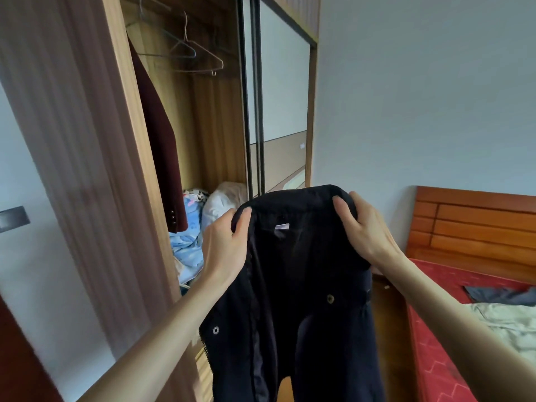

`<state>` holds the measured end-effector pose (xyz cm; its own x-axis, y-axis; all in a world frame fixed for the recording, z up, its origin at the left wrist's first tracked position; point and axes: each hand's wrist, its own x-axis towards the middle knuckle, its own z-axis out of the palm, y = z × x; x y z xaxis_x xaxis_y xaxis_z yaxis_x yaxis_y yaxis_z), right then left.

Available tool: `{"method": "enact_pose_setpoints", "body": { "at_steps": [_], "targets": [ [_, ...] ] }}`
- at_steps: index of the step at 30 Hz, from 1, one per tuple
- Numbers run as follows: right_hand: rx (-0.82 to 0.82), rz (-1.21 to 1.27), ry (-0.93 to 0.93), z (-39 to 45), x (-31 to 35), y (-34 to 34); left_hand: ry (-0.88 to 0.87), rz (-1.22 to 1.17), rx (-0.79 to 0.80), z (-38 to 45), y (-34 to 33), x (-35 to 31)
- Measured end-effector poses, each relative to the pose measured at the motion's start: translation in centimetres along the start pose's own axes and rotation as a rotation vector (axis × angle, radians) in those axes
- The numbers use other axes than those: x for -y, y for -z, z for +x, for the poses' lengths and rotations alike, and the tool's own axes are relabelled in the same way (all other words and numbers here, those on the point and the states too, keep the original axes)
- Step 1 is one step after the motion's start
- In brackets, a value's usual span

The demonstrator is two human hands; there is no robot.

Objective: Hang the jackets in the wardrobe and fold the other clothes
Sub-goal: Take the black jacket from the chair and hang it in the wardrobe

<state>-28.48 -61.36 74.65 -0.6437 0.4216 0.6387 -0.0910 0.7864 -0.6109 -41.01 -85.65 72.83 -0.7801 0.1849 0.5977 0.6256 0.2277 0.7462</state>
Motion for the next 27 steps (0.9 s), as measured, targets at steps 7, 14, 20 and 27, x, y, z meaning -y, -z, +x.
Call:
{"method": "enact_pose_setpoints", "body": {
  "at_steps": [7, 14, 20, 27],
  "targets": [
    [-0.021, 0.054, -0.075, 5.4, -2.9, -3.4, -0.141, -0.027, -0.026, 5.5, -2.9, 2.8],
    [0.024, 0.135, -0.010, 12.2, -7.2, -8.1, -0.252, 0.123, -0.112, 11.8, -5.7, 7.1],
    [0.186, 0.289, 0.027, 19.3, -10.3, -11.3, -0.149, 0.261, -0.223, 17.3, -8.4, 7.4],
    [0.340, 0.589, 0.097, 25.6, -11.8, -15.8, -0.048, 0.257, -0.439, 21.9, -11.7, 8.0]
  ]
}}
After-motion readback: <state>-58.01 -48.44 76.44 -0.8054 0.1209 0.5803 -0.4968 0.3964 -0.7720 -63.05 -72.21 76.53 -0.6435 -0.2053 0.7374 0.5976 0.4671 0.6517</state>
